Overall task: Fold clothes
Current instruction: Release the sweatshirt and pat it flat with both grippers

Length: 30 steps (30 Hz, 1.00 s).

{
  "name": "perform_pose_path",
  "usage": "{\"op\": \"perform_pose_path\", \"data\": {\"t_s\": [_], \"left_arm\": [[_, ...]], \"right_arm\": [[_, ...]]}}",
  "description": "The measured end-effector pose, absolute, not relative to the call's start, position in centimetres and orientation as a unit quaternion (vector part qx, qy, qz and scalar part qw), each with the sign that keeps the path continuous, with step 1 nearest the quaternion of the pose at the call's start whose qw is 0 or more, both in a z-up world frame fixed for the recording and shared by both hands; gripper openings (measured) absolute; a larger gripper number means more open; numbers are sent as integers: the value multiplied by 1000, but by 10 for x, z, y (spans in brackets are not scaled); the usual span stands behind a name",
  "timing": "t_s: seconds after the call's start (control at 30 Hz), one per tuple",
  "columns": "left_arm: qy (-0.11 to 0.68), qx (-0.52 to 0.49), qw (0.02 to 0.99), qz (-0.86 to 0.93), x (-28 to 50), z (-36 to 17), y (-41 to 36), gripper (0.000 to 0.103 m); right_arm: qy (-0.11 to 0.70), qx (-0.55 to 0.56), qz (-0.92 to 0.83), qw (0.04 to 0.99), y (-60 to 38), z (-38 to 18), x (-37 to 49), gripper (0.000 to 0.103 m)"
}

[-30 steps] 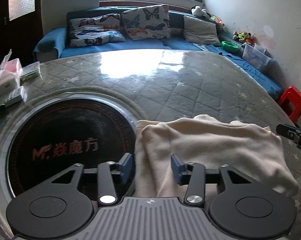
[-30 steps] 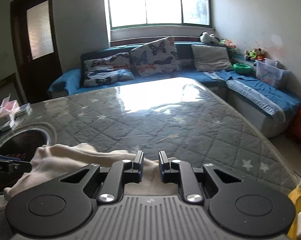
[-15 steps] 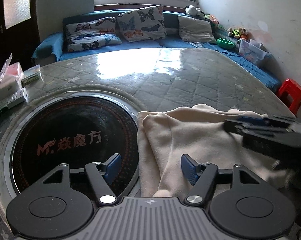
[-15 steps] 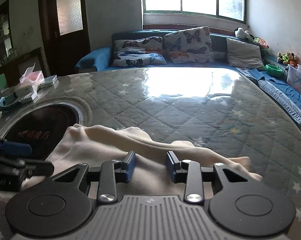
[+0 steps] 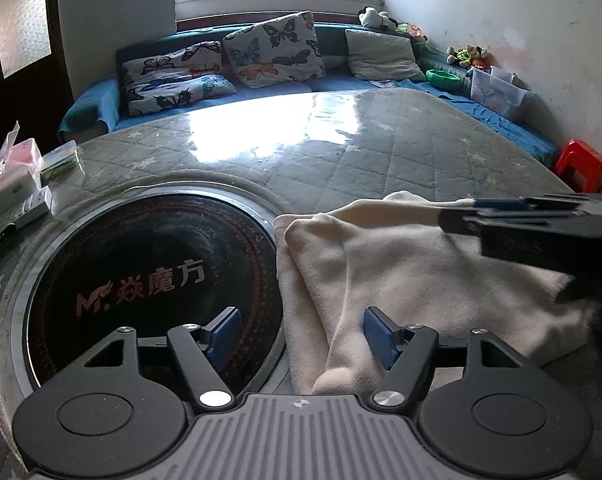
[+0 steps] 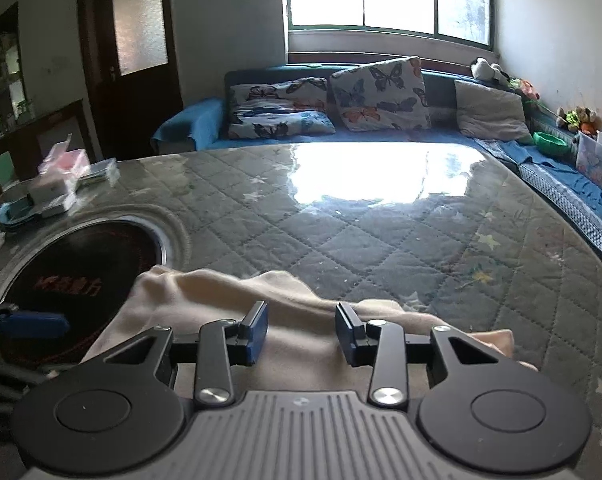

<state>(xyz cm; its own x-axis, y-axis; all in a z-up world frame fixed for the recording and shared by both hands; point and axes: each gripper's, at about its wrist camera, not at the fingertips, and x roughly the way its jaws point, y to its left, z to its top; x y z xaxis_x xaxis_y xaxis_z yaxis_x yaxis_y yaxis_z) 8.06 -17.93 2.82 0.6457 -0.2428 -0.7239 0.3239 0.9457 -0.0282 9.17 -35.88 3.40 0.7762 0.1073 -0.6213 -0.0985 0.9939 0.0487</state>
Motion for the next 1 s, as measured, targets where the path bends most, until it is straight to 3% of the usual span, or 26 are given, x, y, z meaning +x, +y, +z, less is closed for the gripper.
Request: {"op": "perform_pose_path", "data": {"t_s": [0.57,0.8,0.9,0.93,1.0], "left_arm": [[390,51,908,-148,58,29,-169,77],[391,42,909,-136,41,30,-157,84],[394,34,910,-128,32,28,-149,86],[395,32,909,-126,29,27,-147,87],[394,30,910,-122,24,27,-143,92]], "right_arm": [[353,-37,79,932,-350,29,-8,39],[344,-35,75,935,-350,33,-21,55],[343,-29,73,936,-348,33,-22,57],[344,-27,73,936,-347,33,-23,64],[345,-25,73,936,-346,32,-25,68]]}}
